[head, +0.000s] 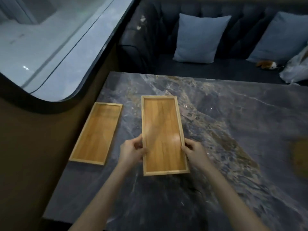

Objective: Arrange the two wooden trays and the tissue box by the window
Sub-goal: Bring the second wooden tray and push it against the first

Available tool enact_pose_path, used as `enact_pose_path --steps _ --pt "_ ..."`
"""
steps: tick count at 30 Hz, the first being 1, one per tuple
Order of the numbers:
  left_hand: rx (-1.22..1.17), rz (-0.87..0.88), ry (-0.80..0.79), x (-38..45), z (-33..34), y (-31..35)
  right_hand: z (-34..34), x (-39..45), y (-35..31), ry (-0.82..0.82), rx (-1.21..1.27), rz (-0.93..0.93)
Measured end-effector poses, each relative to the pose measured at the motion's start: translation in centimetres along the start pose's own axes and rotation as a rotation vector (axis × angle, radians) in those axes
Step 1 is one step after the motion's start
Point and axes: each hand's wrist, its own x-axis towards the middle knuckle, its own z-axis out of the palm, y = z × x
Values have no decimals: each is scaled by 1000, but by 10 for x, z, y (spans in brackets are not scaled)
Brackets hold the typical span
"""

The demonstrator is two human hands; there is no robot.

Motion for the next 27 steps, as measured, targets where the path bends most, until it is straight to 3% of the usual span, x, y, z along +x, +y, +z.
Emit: enact_pose_path --steps 10,14,27 --pt "3 -30 -52 30 -66 -62 88 21 -34 -12 -143 76" --pt "47 -122 -74 44 -77 -81 112 21 -38 -18 -142 124" --pt "263 -77 -64 70 -77 -99 135 27 -34 59 -149 211"
